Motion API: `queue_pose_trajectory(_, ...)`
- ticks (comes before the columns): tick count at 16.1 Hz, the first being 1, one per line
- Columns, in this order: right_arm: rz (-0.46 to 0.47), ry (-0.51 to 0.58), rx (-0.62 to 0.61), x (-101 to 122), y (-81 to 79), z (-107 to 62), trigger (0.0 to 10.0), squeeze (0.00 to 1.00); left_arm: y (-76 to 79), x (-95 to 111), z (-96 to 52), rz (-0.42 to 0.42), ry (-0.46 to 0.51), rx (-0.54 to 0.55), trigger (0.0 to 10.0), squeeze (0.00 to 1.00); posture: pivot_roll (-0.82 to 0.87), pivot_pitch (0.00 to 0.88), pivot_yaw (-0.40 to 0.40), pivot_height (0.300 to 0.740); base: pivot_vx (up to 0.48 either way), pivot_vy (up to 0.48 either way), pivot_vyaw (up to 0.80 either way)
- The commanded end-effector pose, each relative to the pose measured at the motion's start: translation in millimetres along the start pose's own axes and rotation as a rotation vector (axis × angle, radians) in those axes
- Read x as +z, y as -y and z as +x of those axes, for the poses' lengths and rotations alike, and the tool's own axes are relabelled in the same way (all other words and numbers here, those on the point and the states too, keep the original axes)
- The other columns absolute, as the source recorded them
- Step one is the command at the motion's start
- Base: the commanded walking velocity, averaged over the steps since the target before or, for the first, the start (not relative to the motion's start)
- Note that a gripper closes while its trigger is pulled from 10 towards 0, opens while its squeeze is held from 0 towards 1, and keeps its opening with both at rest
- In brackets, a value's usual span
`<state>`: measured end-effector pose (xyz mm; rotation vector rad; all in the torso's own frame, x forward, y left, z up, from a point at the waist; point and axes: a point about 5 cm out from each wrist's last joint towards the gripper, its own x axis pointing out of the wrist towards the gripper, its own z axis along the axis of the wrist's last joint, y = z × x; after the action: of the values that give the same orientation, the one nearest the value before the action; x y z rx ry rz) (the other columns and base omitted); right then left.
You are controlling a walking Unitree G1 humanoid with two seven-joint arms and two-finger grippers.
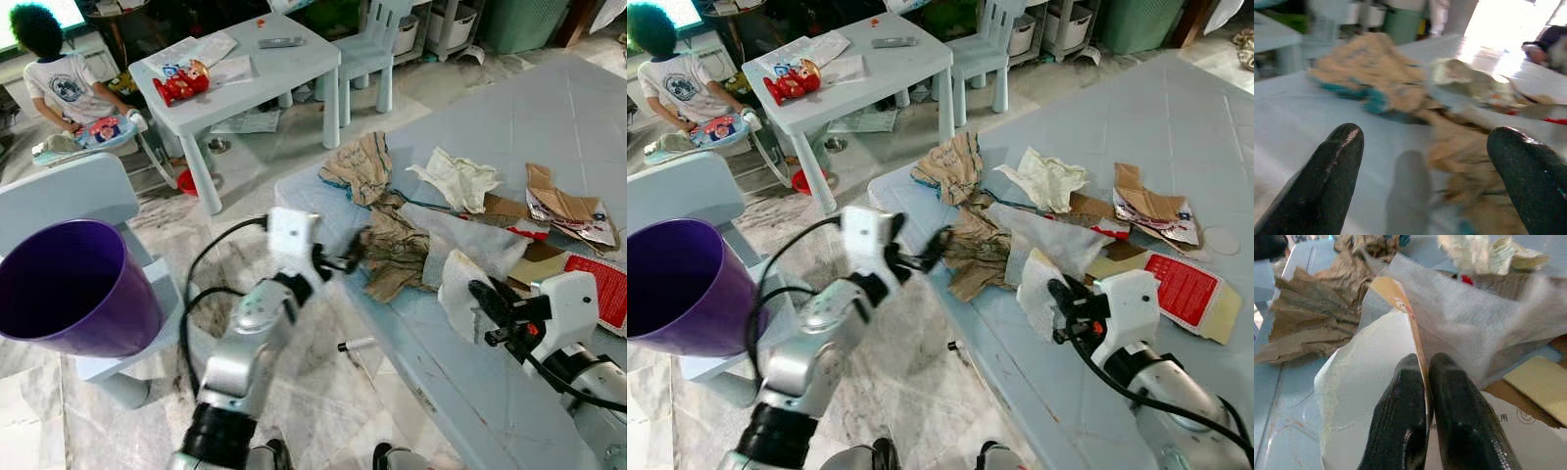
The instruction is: Picking trash to rubbish bin
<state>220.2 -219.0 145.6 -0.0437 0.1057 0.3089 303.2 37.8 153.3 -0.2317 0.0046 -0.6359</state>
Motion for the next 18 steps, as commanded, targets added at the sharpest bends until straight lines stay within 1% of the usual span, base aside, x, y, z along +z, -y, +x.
queue_pose_trajectory(1,0.002,0.029,-0.01,7.5,0.8,-4.1,0.0,0.0,4.9,-5.3,2.0,-0.014,-0.032,-0.041,10.0,0.0,-0.17,0.187,0.057,0.74,0.0,0.0,0.0)
queue_pose_trajectory(2,0.007,0.032,-0.012,8.1,1.0,-4.4,0.0,0.0,5.5,-5.5,2.5,-0.015,-0.034,-0.047,10.0,0.0,-0.17,0.187,0.057,0.74,0.0,0.0,0.0)
queue_pose_trajectory(3,0.035,0.064,-0.016,14.4,2.7,-5.4,0.0,0.0,10.6,-6.8,6.8,-0.013,-0.041,-0.079,10.0,0.0,-0.18,0.188,0.059,0.74,0.0,0.0,0.0)
queue_pose_trajectory(4,0.036,0.093,-0.033,22.6,5.7,-4.1,0.0,0.0,17.9,-9.5,11.2,-0.022,-0.059,-0.127,10.0,0.0,-0.18,0.188,0.061,0.74,0.0,0.0,0.0)
queue_pose_trajectory(5,0.032,0.1,-0.035,25.3,6.5,-3.4,0.0,0.0,21.7,-11.8,12.4,-0.022,-0.073,-0.155,10.0,0.0,-0.18,0.188,0.061,0.74,0.0,0.0,0.0)
queue_pose_trajectory(7,0.027,0.102,-0.036,26.6,7.1,-3.4,0.0,0.0,27.3,-15.5,13.5,-0.039,-0.087,-0.181,10.0,0.0,-0.19,0.187,0.058,0.74,0.0,0.0,0.0)
queue_pose_trajectory(10,0.027,0.098,-0.042,26.8,8.2,-3.7,0.0,0.0,33.4,-20.9,15.2,-0.097,-0.113,-0.217,10.0,0.0,-0.19,0.187,0.058,0.74,0.0,0.0,0.0)
queue_pose_trajectory(12,0.029,0.099,-0.045,27.1,7.7,-3.3,0.0,0.0,35.9,-24.3,15.2,-0.101,-0.123,-0.235,10.0,0.0,-0.19,0.187,0.058,0.74,0.0,0.0,0.0)
queue_pose_trajectory(13,0.03,0.098,-0.045,26.2,6.3,-2.9,0.0,0.0,34.9,-25.8,14.2,-0.102,-0.118,-0.239,0.0,0.0,-0.19,0.187,0.058,0.74,0.0,0.0,0.0)
queue_pose_trajectory(18,0.03,0.092,-0.037,24.4,3.5,-2.0,0.0,0.0,30.2,-24.2,13.1,-0.107,-0.103,-0.219,0.0,0.0,-0.18,0.19,0.057,0.74,0.0,0.0,0.0)
